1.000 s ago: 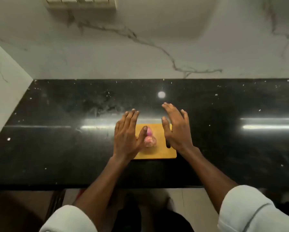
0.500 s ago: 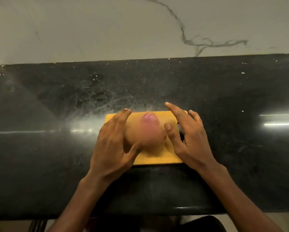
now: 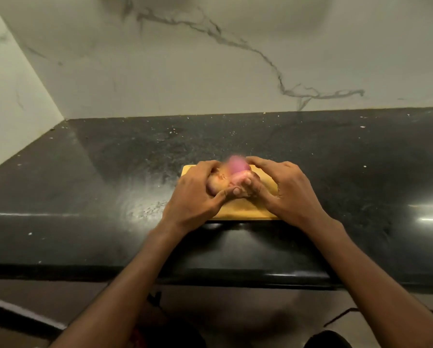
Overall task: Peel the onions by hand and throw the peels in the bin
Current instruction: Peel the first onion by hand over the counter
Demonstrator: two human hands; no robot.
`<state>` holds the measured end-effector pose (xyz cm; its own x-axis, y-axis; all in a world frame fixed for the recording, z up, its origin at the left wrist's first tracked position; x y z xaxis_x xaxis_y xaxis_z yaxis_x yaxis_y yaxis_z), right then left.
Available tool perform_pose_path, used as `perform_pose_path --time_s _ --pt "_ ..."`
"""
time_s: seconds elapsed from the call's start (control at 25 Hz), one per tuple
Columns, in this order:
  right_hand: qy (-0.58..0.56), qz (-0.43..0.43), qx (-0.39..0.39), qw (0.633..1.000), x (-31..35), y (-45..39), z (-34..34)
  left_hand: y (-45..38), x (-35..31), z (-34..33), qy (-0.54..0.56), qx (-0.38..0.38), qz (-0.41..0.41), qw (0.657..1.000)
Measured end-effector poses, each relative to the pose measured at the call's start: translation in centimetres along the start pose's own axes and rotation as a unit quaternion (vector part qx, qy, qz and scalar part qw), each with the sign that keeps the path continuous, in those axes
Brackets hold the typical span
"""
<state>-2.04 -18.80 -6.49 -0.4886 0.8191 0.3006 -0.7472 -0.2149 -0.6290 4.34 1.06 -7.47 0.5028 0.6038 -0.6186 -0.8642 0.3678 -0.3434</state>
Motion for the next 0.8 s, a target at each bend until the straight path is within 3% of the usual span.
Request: perform_pose_path --time_s 0.28,0.52,0.8 --pt "-0.089 0.011 0.017 0.996 -0.3 -0.2 -0.1 0.0 0.0 0.3 0.045 0.019 -0.01 0.999" --pt "-0.137 -0.073 -0.016 0.988 -1.4 -0.2 0.1 -0.2 0.5 0.4 0.081 0.031 0.0 0.996" --pt "-0.146 -0.076 0.001 0.986 -1.1 -0.3 0.2 -0.3 0.7 0.5 0.099 0.046 0.005 0.994"
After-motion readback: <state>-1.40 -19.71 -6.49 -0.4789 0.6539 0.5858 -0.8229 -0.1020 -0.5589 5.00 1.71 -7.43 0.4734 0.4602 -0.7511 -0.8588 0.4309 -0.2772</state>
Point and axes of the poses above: each hand's wrist, its own y-axis away from the middle knuckle, its own z-axis out of the back of the hand, x = y × z, the point moved 5 cm from there along -y, towards the middle knuckle, and after that the axes turned 10 degrees about z, right-handed, at the moved point
